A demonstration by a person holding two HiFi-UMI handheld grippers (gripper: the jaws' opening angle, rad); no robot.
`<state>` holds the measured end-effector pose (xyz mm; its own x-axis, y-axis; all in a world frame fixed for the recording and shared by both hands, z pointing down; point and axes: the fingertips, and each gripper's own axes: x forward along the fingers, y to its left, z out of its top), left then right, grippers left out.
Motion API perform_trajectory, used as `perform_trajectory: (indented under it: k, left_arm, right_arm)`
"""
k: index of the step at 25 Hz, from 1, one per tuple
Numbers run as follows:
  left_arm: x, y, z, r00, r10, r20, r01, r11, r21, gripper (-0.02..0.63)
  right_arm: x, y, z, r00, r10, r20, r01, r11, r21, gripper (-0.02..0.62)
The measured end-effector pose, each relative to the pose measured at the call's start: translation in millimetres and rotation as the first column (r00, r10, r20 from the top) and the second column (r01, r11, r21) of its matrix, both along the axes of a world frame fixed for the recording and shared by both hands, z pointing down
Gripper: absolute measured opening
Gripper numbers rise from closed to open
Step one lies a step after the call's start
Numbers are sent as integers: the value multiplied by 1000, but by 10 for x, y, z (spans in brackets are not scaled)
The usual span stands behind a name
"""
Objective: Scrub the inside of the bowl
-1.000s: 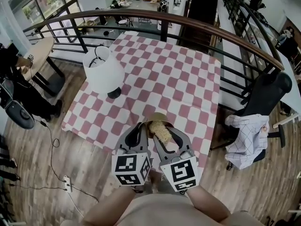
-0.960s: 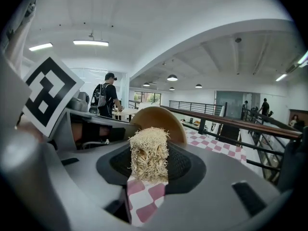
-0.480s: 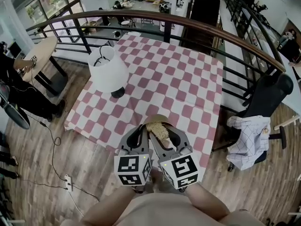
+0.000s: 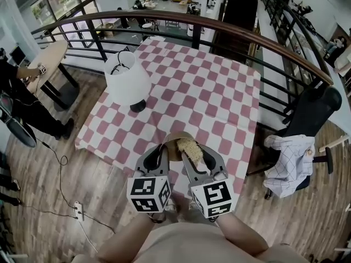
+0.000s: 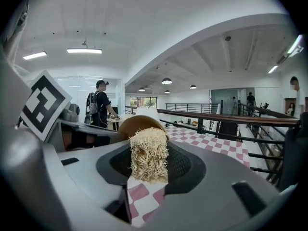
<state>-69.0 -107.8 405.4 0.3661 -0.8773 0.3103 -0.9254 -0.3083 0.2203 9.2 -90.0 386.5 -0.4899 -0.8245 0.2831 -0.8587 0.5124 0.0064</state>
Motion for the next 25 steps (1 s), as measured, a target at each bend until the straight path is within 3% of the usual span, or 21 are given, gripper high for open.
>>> perform_trajectory:
  k: [10, 19, 25]
  left_arm:
    - [59, -31, 93, 999, 27, 31, -26, 999, -25, 28]
    - [46, 19, 117, 999, 33, 42, -32, 999, -18, 20]
    - [-112, -17, 6, 999, 11, 48, -12, 1000, 14, 23]
  right_arm:
    - [-244, 153, 292, 992, -100, -77, 94, 993, -74, 155]
    - [-339, 19, 11, 991, -135, -24, 136, 990, 22, 153]
    - [-228, -40, -95, 996, -82, -44, 84, 995, 56, 153]
